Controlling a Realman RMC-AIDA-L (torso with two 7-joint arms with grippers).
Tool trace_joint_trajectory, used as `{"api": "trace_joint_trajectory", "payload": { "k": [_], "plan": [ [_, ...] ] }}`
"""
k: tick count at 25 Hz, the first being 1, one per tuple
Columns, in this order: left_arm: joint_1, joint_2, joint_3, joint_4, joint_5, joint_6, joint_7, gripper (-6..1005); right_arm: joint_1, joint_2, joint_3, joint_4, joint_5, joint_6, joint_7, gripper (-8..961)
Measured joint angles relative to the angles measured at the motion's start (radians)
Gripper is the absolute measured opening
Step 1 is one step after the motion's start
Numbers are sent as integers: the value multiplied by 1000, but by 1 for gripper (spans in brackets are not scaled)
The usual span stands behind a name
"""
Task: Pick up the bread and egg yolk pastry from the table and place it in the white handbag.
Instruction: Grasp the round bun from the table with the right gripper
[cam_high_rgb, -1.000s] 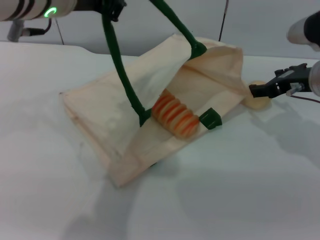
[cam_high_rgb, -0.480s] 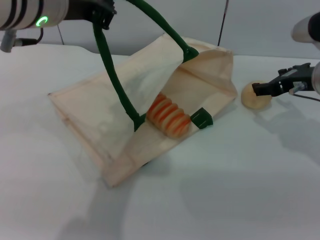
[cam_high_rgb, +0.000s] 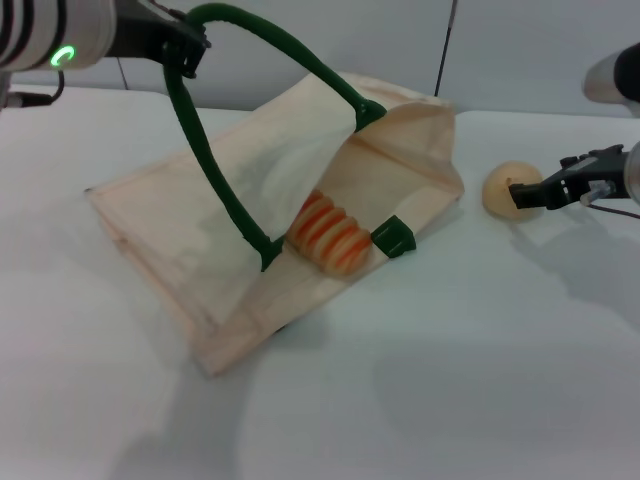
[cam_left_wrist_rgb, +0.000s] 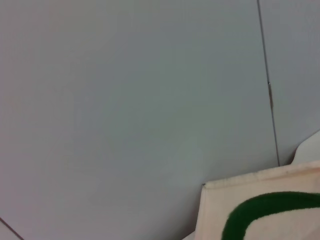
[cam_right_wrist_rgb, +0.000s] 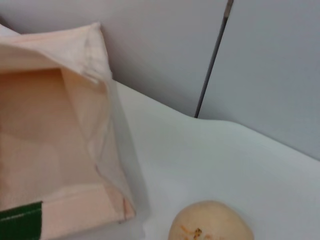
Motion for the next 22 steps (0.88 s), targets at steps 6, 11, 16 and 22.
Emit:
{"api": "trace_joint_trajectory", "payload": {
  "k": [6, 11, 16, 22],
  "plan": [
    [-26, 2, -24, 4, -1, -43, 7, 122, 3, -1, 0, 13, 0, 7, -2, 826],
    [-34, 2, -45, 5, 0, -43, 10, 122, 9, -1, -2, 18, 0, 19, -2, 826],
    [-43, 3, -61, 5, -1, -44, 21, 122, 27, 1, -6, 33, 2, 36, -2, 827],
    [-52, 4, -64, 2, -1, -46, 24, 122, 66, 1, -9, 79, 1, 63, -2, 827]
  ]
}}
